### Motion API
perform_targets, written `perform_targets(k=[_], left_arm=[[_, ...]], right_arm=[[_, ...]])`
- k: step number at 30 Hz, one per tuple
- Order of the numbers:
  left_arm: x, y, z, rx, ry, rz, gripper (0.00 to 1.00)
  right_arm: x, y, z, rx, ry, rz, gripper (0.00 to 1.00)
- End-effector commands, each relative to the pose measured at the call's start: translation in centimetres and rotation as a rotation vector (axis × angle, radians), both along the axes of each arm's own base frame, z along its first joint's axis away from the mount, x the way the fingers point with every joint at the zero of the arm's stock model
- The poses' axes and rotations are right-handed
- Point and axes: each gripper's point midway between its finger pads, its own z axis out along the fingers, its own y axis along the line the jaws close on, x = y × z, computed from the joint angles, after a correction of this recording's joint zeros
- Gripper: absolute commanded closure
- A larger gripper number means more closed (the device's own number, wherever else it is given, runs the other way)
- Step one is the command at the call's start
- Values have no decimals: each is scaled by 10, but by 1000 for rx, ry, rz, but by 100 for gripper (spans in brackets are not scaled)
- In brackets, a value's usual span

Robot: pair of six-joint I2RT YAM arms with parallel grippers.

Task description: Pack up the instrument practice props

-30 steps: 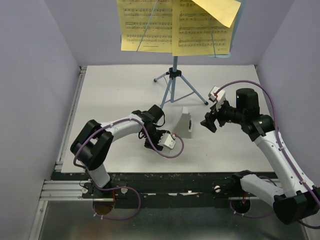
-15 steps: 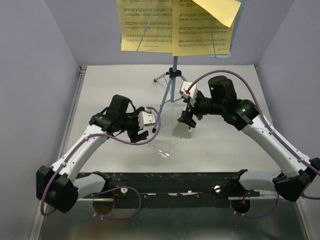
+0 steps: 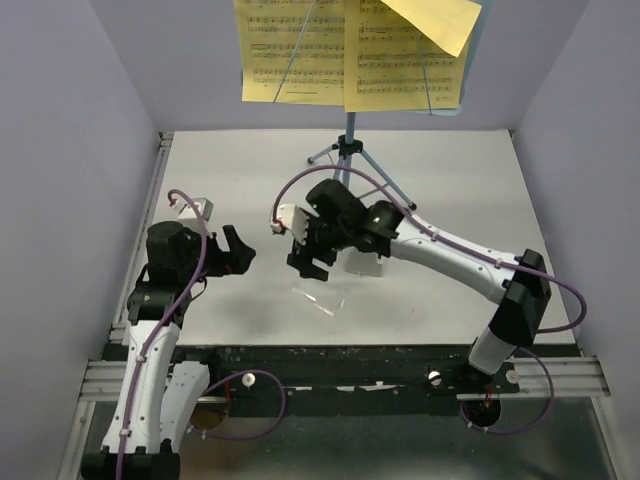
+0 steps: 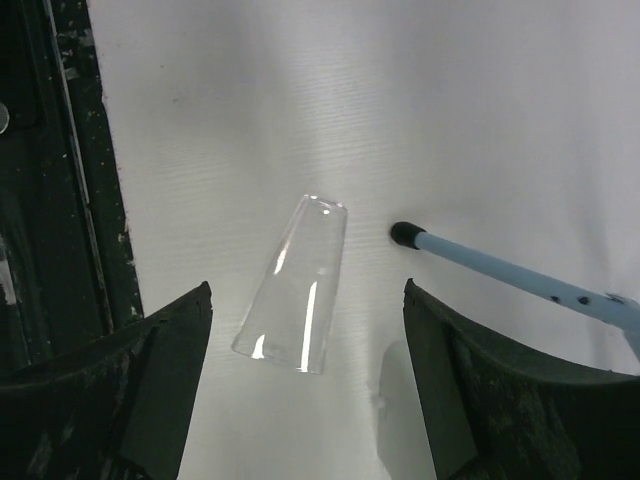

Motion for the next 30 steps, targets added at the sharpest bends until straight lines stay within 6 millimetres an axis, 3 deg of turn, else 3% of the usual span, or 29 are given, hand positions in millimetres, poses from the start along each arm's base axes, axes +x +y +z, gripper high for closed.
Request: perform_targets(k=[1,6,10,20,30], left_arm=[[-4,21,-1,-153,86,260,1],[-13,45,-22,-159,127,385,1],[-13,47,-14,-150,83,371,1],[-13,44,-15,-158,68,350,1],[-12,43,-16,-157,64,341,1]], right_arm=[[-18,16,-32,-86,78,-88,17],[-18,5,-87,-213,193,-255,18],[-14,-2,-114,-280,208,-324,21],[4,-4,-147,-358,191,-457,25],[1,-3,-168,-398,219,-444,25]])
